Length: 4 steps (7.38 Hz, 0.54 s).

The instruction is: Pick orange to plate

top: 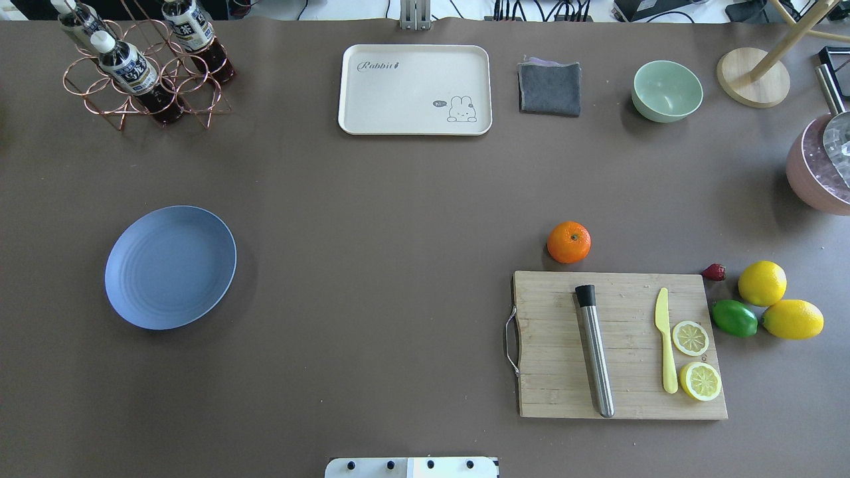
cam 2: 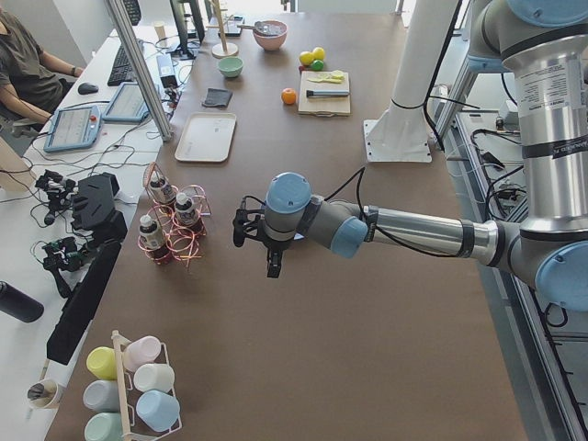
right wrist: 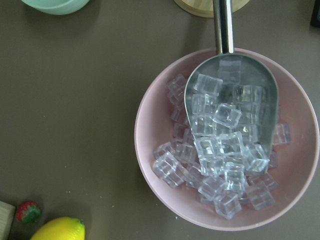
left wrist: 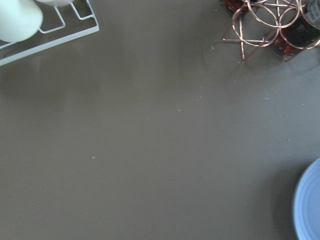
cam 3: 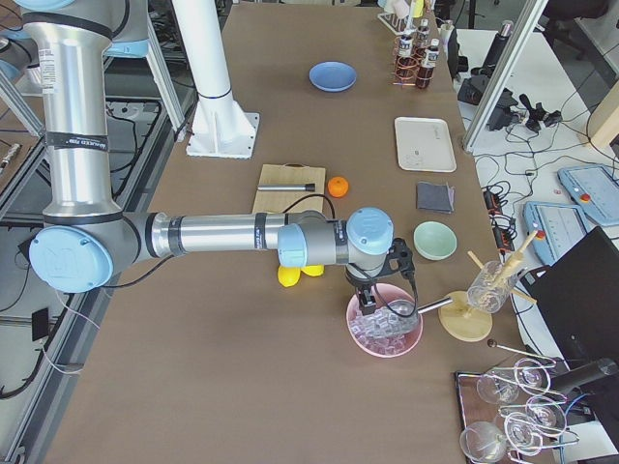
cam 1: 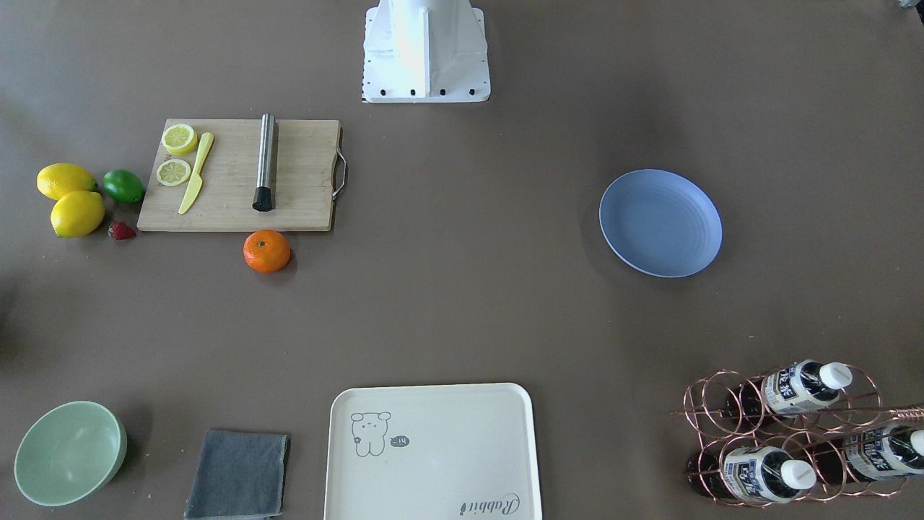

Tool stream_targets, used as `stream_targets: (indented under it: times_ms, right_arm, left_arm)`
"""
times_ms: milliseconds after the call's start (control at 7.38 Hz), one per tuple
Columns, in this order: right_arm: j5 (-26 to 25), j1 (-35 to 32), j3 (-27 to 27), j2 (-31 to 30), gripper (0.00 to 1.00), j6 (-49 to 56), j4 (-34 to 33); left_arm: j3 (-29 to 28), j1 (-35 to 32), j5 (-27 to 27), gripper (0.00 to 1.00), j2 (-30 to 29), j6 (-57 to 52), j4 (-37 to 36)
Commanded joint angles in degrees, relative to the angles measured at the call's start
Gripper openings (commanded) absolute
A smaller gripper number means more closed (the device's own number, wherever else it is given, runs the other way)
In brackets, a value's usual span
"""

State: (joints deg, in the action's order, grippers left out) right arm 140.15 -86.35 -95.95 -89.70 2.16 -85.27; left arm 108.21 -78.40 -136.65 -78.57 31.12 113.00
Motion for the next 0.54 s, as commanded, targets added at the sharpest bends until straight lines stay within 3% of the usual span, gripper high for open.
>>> stream_targets:
  times_ms: [0, 135, 406]
  right_arm:
    - [1.08, 6.69, -3.45, -0.21, 1.0, -10.4, 4.92]
    - [1.87, 9.51, -3.89, 0.31, 1.0, -14.6, 6.16]
    - [1.27, 15.57, -4.77, 0.58, 1.0, -27.31, 15.18]
  left_arm:
    - [-1.94, 12.34, 5.92, 0.97, -0.18, 15.66, 12.71]
    - [-4.56, 16.57, 8.21, 0.97, -2.01, 21.29, 16.95]
    - [-6.43, 27.29, 15.76, 0.93, -7.02, 29.85, 18.39]
